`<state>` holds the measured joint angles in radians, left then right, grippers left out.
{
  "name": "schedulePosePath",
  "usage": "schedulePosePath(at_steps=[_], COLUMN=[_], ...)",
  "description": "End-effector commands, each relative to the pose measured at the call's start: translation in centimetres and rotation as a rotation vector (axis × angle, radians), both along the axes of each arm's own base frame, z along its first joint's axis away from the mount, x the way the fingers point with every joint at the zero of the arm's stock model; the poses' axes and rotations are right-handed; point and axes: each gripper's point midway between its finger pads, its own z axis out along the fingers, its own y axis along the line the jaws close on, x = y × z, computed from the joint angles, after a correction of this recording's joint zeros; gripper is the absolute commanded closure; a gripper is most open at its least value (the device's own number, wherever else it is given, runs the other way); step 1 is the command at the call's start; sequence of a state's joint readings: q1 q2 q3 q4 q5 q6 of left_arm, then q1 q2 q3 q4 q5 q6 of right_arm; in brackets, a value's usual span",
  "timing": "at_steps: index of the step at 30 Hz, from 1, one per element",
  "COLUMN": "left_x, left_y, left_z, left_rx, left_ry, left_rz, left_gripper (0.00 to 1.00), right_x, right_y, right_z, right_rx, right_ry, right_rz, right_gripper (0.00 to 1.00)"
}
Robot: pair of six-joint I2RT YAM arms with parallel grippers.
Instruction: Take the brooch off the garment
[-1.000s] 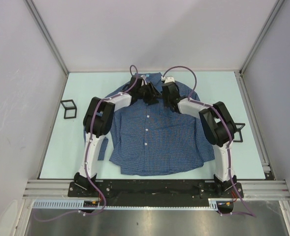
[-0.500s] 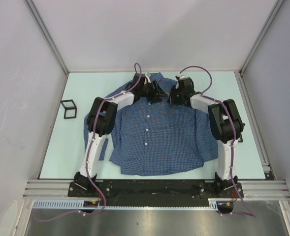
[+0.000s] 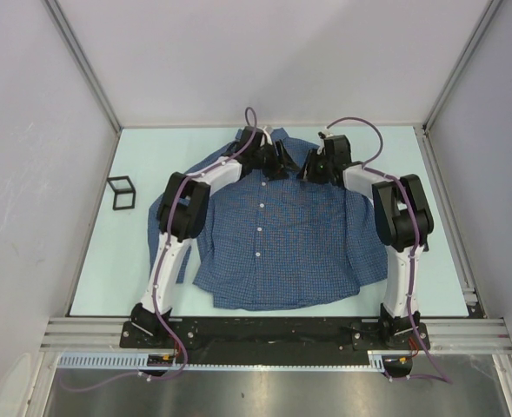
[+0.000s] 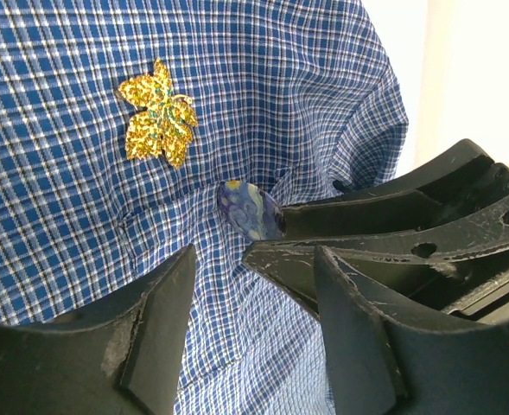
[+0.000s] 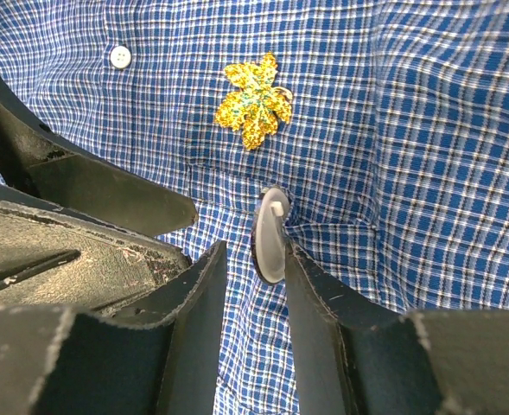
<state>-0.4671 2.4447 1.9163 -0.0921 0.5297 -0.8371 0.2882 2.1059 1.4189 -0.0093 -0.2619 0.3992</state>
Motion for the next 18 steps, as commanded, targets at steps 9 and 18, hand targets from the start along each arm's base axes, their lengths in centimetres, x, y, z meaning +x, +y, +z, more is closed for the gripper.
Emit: schedulePosePath(at_steps=[9,18], left_x=[0.5,0.6], left_y=[-1.6,-2.1], left_z=[-0.1,0.3], left_rx=[0.086,0.094], left_ry=[-0.066,-0.081], left_rz=[0.002,0.018], left_gripper=[0.35,0.35], right_x=[0.2,0.3], right_y=[0.1,-1.4], right_z=[4.1,4.9], right_rx=[0.116,0.127], right_ry=[-0.055,-0.092], right_rz=[-0.004,-0.024], right_gripper=[0.57,0.62])
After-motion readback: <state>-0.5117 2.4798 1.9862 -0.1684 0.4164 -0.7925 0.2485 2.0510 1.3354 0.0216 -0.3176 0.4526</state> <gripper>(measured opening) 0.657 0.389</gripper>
